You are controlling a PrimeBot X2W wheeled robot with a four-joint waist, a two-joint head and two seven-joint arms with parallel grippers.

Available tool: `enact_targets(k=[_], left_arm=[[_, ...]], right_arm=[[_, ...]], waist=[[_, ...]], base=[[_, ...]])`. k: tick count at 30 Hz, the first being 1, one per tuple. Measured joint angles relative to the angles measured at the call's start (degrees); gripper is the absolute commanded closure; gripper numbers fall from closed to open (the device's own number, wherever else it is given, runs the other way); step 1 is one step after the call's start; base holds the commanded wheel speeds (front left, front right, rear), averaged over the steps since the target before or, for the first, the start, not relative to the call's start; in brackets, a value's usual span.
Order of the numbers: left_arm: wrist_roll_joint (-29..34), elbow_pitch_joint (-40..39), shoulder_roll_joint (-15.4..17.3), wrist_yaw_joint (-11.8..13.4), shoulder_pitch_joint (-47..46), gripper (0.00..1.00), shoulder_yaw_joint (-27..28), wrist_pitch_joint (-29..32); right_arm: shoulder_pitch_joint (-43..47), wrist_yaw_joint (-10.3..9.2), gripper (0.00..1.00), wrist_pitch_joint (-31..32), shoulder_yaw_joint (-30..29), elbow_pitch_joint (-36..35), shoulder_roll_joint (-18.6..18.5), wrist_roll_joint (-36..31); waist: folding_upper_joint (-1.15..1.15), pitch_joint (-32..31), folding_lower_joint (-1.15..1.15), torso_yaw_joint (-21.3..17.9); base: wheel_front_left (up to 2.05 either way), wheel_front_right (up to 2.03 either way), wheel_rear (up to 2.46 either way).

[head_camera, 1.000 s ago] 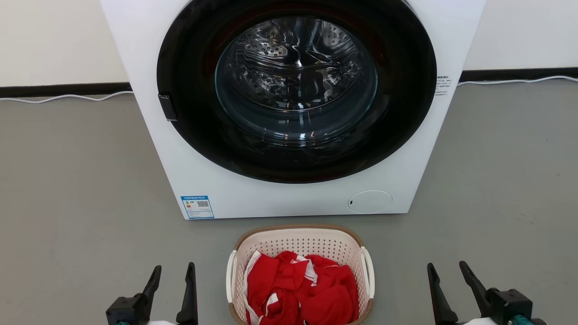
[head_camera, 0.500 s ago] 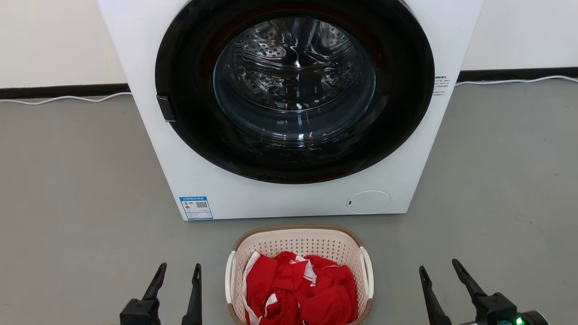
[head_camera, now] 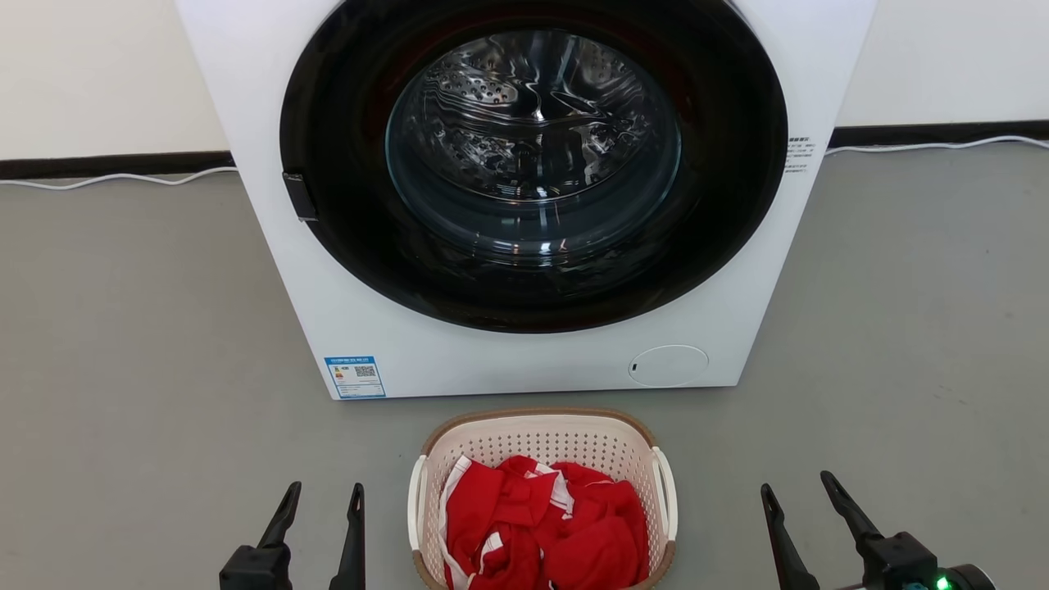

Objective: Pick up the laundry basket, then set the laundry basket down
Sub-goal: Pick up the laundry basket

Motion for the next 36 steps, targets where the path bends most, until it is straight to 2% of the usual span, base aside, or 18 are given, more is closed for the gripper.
enact_targets(k=[19, 27, 36], left_arm=[[-0.58, 1.44, 0.00, 0.13, -0.44, 0.02, -0.07, -0.01], [-2.15, 1.82, 0.00, 1.49, -5.73, 0.02, -1.67, -0.01], [-3.38, 3.57, -0.11, 3.72, -14.33, 0.00, -4.92, -0.01]], right_arm=[[-0.55, 0.00, 0.00, 0.00, -0.37, 1.25, 0.00, 1.43], [-6.19, 0.00, 0.00, -0.01, -0.37, 2.61, -0.03, 2.90], [-14.82, 0.01, 0.00, -0.01, -0.76, 5.02, -0.14, 3.13]], waist=[[0.00, 4.19, 0.00, -0.05], [0.00, 10.55, 0.00, -0.02], [0.00, 20.48, 0.00, 0.28]], base=[[0.00, 0.00, 0.00], [0.00, 0.00, 0.00], [0.00, 0.00, 0.00]])
